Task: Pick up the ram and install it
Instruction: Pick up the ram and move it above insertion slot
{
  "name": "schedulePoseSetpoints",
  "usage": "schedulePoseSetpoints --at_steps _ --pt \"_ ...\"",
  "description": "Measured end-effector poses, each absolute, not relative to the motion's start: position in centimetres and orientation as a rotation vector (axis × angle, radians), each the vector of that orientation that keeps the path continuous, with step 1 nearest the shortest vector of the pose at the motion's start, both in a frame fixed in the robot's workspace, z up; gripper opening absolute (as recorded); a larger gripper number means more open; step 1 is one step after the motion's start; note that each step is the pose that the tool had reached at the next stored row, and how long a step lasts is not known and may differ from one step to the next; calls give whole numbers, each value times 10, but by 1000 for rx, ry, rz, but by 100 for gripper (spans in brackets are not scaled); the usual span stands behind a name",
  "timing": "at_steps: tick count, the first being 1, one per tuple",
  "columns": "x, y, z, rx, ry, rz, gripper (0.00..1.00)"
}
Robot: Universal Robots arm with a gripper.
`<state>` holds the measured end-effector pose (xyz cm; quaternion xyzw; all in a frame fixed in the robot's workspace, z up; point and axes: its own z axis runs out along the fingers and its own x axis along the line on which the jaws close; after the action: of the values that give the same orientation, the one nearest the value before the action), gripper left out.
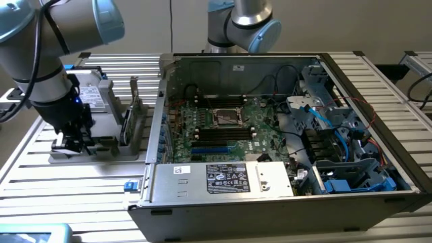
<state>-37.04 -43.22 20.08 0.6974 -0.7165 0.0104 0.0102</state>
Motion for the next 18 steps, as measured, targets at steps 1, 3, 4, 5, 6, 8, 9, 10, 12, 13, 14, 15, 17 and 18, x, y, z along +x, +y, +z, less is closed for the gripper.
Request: schedulePoseSetpoints --at_steps 1,3,4,5,6,8,9,10,12,13,14,15,17,18 --pt "-370 -432 200 2177 -2237 32 36" --pt "-370 -432 199 2177 -2237 32 35" --pt "-370 -432 199 2177 -2237 32 35" --pt "-370 -432 198 2177 -2237 32 28" --pt "-370 -432 198 2177 -2236 32 22" --pt "-371 -432 201 2177 -2236 32 16" --pt "-371 -433 206 2178 -2236 32 13" --pt "-371 -433 211 2178 -2236 32 13" --pt "-371 -433 220 2178 -2235 32 13" --pt "-371 -433 224 2178 -2235 33 13" --pt "-371 -433 229 2178 -2235 33 13" --pt "-371 -433 233 2178 -2235 33 13" --pt "-371 -433 242 2178 -2235 33 13" --pt "-371 -433 247 2178 -2235 33 13"
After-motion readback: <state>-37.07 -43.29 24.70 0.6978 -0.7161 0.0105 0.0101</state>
